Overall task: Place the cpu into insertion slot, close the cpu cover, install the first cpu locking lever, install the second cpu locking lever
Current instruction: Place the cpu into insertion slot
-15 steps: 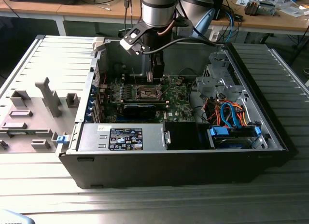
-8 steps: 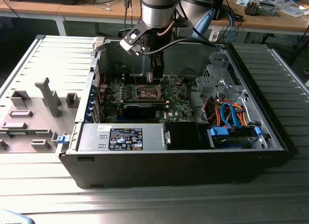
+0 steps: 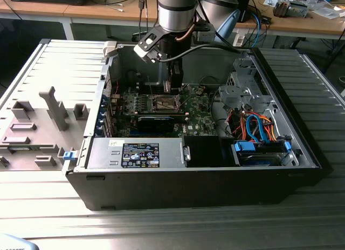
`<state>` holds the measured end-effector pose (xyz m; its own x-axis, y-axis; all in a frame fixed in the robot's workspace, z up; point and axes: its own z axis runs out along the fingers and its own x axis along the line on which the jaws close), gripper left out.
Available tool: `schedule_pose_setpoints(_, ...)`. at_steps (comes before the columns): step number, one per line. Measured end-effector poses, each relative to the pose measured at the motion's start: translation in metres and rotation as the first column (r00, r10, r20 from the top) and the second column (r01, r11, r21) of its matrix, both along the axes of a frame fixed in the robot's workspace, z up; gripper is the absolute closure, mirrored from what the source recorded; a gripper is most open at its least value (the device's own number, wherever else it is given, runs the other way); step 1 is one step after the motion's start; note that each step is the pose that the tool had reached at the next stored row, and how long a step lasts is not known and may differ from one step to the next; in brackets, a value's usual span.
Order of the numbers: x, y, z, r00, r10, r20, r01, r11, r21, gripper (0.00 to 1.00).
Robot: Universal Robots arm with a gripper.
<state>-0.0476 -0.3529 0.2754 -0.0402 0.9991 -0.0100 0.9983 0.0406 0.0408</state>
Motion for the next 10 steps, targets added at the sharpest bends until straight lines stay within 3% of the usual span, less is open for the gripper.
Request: schedule_pose_setpoints(10, -0.0032, 0.0003, -0.0088, 1.0, 0.0, 0.0, 0.0, 1.0, -0.0001, 0.45)
